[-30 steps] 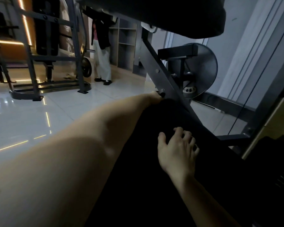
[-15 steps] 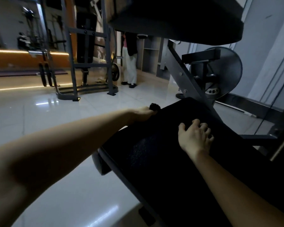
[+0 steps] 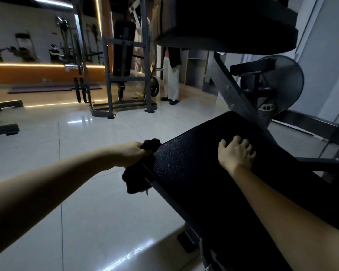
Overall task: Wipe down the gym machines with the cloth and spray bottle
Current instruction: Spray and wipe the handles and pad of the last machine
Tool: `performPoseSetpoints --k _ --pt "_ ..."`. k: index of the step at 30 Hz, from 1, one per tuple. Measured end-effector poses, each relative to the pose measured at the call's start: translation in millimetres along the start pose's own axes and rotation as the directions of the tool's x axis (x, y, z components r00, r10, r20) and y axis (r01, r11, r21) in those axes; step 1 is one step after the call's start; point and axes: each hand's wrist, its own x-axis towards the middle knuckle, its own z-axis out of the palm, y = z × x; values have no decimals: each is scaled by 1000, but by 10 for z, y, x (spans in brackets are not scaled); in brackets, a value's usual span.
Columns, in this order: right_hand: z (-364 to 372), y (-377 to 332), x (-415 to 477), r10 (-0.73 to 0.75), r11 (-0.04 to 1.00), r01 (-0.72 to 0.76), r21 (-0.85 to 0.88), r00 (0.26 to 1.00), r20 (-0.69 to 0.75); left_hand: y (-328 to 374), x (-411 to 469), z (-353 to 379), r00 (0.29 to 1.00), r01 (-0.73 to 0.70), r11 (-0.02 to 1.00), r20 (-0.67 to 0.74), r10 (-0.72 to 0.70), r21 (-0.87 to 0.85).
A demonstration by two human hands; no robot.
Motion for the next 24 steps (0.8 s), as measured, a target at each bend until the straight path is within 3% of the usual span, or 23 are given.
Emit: performPoseSetpoints --k 3,8,9,11,13,15,16,19,24 --pt "6 27 8 -15 1000 15 3 1000 -5 25 76 -65 996 52 990 -75 -43 131" --pt "-67 -30 62 21 999 -17 -32 990 140 671 187 -297 968 -7 960 -237 77 281" --pt "-157 -56 87 30 1000 -31 2 975 219 826 210 -305 965 -44 968 -239 105 246" --pt "-448 -134 134 37 957 -143 252 923 384 1183 217 -272 968 -156 978 -174 179 137" --pt "-911 -247 124 67 717 -422 555 834 548 1572 206 -219 968 -234 967 -70 241 101" --pt "-1320 -355 20 31 400 -681 613 679 734 1895 165 -159 956 -292 951 2 293 100" --pt "-1504 -366 -7 9 302 -753 584 615 788 2082 154 -137 948 -319 945 31 318 70" --pt "-1919 -258 -92 44 115 -868 482 490 871 2546 87 -67 937 -328 943 111 331 -49" --pt "-2180 223 11 130 -134 -875 465 449 884 3031 69 307 904 -325 927 226 363 -189"
